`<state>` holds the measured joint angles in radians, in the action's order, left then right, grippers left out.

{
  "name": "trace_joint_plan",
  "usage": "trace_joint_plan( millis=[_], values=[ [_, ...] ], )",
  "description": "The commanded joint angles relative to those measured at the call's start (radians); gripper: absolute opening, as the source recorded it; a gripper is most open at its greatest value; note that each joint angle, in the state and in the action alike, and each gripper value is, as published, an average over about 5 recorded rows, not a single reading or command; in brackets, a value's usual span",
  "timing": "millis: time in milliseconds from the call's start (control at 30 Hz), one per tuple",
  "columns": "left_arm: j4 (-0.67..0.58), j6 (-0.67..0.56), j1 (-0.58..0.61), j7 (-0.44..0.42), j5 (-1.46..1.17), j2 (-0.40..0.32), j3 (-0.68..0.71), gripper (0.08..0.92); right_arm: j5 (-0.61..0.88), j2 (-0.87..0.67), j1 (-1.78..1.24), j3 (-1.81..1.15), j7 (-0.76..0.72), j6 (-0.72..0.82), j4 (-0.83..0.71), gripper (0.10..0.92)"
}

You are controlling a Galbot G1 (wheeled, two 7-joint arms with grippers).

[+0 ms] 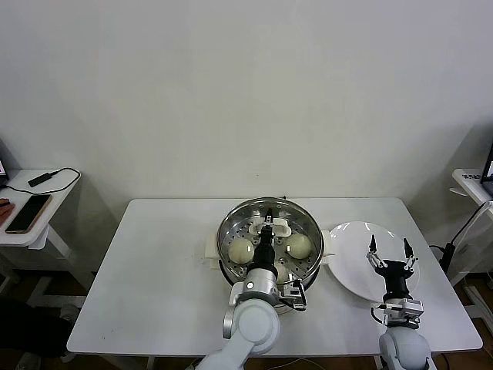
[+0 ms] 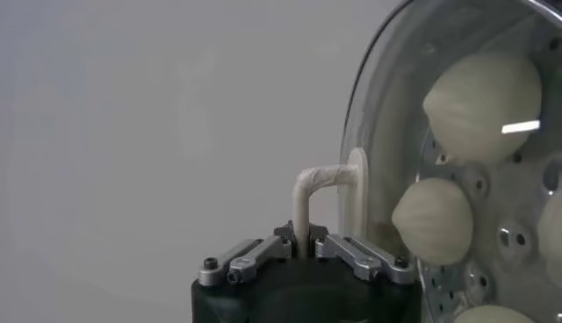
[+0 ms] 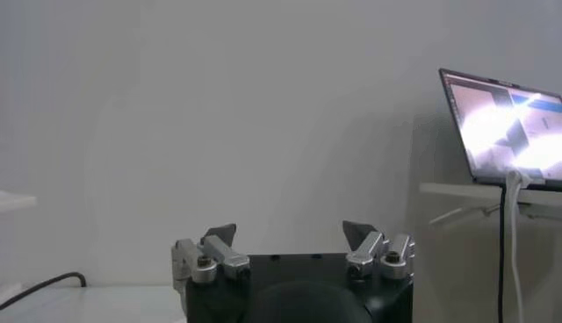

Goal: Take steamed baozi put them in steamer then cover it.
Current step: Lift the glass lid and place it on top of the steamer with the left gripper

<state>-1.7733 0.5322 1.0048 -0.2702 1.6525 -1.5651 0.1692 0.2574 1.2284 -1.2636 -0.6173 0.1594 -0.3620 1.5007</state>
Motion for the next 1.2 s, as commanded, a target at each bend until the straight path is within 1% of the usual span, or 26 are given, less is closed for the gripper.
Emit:
trace_joint_plan(
  millis=[33, 1133, 1200],
  values=[
    [0.019, -0.004, 0.002, 0.008, 0.022, -0.009, -0.002, 0.194, 0.001, -0.001, 0.002, 0.000, 0.000, 0.000, -0.002, 0.823],
    [0.025, -0.027, 0.020, -0.006, 0.050, -0.019, -0.022, 0.194, 0.000, 0.004, 0.005, 0.000, 0.000, 0.000, 0.002, 0.823],
    [0.022, -0.027, 0.021, -0.008, 0.050, -0.019, -0.023, 0.214, 0.000, 0.005, 0.005, 0.001, 0.000, -0.001, 0.002, 0.823]
  ],
)
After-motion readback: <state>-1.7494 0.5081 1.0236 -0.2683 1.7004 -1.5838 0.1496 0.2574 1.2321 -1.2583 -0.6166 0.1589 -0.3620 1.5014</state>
